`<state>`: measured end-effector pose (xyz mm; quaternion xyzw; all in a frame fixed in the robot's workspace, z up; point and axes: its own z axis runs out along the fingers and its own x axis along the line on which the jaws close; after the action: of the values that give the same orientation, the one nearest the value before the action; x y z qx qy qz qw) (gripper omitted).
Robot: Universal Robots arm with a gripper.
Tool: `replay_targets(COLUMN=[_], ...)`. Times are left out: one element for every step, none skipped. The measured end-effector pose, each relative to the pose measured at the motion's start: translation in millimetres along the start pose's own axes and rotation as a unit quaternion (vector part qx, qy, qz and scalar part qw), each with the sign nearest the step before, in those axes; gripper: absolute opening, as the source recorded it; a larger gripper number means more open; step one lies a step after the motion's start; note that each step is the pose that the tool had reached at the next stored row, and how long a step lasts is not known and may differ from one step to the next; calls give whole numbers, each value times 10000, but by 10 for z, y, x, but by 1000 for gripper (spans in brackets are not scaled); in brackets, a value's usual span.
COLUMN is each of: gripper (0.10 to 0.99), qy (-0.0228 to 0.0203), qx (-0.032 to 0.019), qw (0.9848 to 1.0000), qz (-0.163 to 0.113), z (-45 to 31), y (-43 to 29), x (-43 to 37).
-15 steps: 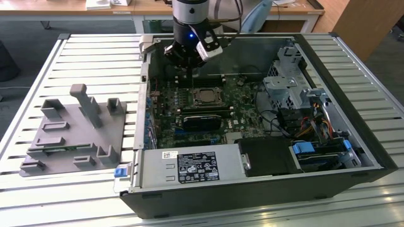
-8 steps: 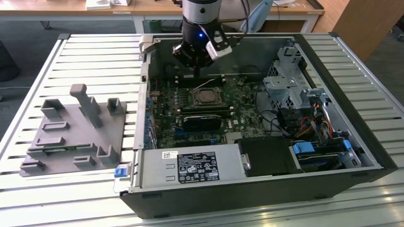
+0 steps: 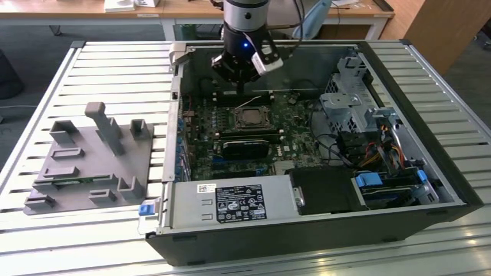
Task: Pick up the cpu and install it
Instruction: 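Install the first cpu locking lever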
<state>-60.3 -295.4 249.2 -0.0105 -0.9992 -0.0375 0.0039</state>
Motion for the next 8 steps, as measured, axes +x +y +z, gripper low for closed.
replay_targets(gripper=[106,106,106,106,106,106,106,106], qy=[0,0,0,0,0,0,1,1], qx=[-1,-4,-7,-9,-16,-27,-41,-52], qw=[10000,10000,10000,10000,10000,10000,10000,10000], qz=[5,9,10,10,10,10,10,11], z=[9,20,29,39,51,62,75,86], y=[-1,-2,-2,-3,-3,-4,-5,-5], x=[-4,-9,-16,-22,-27,-38,-50,-62])
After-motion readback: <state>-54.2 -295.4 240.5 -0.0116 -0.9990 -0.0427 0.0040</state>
